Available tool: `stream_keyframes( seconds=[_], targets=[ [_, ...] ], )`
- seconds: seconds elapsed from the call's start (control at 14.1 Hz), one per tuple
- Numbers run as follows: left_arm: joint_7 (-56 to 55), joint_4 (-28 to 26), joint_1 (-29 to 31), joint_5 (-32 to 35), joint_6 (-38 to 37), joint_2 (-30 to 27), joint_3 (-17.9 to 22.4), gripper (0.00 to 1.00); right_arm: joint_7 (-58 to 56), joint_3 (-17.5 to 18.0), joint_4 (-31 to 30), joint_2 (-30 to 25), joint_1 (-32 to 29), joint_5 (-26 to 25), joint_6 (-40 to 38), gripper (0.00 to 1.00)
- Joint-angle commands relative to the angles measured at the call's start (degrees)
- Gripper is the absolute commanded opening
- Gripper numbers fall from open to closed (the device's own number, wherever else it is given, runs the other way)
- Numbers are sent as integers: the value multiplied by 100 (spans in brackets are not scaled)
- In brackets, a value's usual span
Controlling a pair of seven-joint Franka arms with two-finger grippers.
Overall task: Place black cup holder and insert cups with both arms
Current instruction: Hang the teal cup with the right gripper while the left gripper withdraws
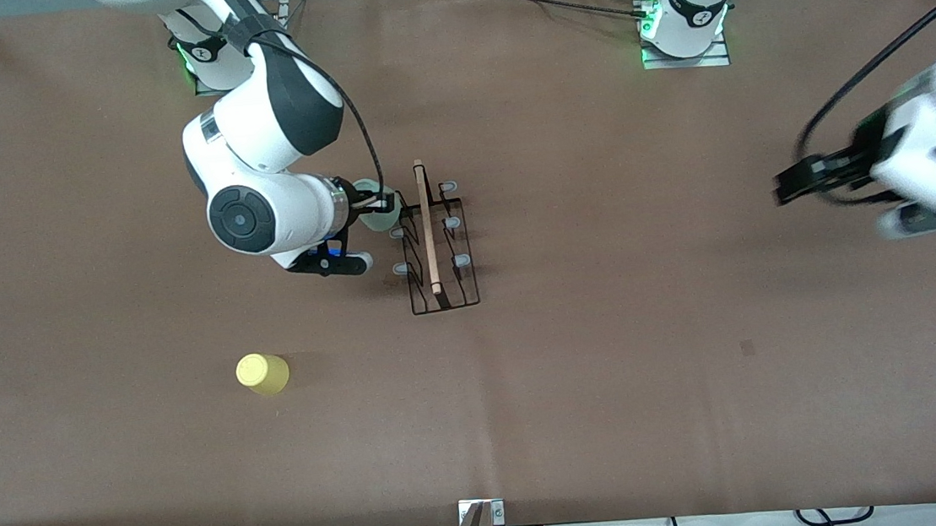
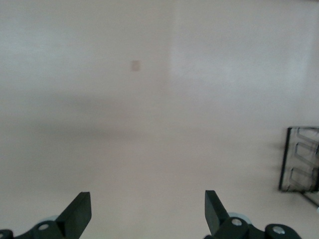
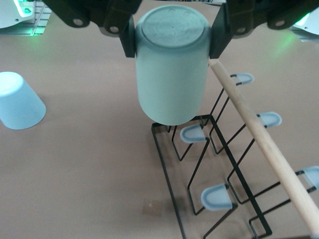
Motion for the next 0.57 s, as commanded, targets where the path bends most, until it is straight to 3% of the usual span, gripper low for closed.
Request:
stream_keyframes(
  seconds=[0.0,0.35,0.5],
  targets=[
    [262,-205,223,92,-487,-443,-42,100,70,-56,-7,-13,41,124,-178,18],
    [341,-4,486,-30,-453,-382,-33,100,114,-56,-7,75,137,133,-56,18],
    [350,-161,601,-39,-593,-679,-85,100,114,-56,-7,102,181,133,-29,18]
  ],
)
